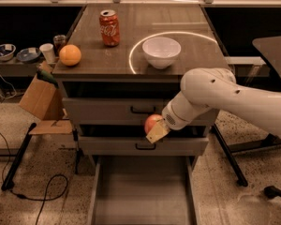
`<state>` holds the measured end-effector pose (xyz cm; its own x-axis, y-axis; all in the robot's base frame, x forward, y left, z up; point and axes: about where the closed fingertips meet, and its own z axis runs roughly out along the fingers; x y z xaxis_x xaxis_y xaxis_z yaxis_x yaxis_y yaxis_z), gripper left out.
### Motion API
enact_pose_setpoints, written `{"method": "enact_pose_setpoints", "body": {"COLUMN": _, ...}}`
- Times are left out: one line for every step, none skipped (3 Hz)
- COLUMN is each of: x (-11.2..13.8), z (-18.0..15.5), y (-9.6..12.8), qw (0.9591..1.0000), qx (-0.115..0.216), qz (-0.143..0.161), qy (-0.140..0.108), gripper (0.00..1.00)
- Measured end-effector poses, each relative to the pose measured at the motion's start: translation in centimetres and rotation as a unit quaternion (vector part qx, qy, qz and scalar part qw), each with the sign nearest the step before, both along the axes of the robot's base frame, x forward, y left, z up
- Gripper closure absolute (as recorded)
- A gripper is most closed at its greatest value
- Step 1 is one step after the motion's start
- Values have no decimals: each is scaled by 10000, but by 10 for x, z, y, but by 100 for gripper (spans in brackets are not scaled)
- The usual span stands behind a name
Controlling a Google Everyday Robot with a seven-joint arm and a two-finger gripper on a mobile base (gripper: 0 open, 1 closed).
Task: Place apple into bottom drawer
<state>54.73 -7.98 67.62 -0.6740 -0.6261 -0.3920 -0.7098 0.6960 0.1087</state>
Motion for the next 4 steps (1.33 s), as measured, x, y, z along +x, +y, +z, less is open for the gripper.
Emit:
{"method": "enact_pose_setpoints", "body": {"x": -3, "z": -41, "y": 10, "qw": 9998, "qx": 94, "qz": 129, "qy": 99, "gripper": 100}}
{"method": "enact_pose_setpoints", "body": {"x": -12, "z": -107, "y": 8, "qw": 9994, "qx": 238, "qz": -1, "qy": 264, "gripper": 100}}
{"method": "enact_pose_setpoints", "body": {"x": -24, "z": -176, "y": 1, "qw": 9987, "qx": 351, "qz": -116, "qy": 354, "gripper": 100}}
{"method": "enact_pose_setpoints", "body": {"x": -35, "z": -242, "y": -3, "qw": 9980, "qx": 491, "qz": -92, "qy": 387, "gripper": 100}}
